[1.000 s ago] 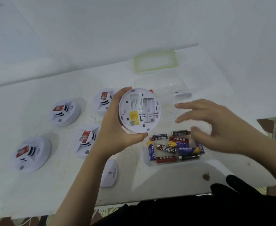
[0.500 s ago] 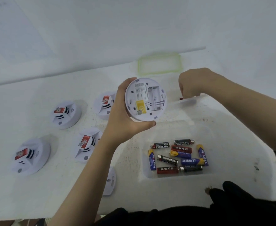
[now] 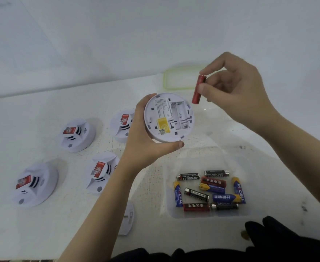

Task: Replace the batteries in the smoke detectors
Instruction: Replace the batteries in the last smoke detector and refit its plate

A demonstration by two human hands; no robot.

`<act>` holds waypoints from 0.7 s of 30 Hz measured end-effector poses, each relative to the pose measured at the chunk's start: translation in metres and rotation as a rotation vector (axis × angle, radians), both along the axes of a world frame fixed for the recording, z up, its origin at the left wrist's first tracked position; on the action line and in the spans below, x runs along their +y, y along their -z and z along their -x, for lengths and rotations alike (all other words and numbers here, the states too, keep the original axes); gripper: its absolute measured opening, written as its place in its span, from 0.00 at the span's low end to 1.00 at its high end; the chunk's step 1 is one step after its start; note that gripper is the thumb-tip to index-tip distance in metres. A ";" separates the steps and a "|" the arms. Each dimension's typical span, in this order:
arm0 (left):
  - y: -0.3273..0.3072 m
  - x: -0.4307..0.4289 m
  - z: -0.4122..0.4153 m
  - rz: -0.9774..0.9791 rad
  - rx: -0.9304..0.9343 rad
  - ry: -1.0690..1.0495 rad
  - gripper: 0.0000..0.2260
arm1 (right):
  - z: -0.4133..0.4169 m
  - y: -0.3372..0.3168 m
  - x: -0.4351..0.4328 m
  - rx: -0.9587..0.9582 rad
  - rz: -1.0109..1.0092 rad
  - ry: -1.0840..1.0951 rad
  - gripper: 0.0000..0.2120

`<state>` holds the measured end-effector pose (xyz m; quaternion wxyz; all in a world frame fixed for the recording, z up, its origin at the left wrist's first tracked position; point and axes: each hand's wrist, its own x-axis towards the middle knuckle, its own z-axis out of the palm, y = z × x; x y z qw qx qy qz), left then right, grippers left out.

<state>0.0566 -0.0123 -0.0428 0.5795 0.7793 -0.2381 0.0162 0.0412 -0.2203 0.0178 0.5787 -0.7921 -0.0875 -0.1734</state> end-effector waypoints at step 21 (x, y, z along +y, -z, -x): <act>-0.010 -0.002 0.022 0.055 0.027 0.015 0.42 | 0.022 0.026 0.020 -0.044 0.121 -0.086 0.14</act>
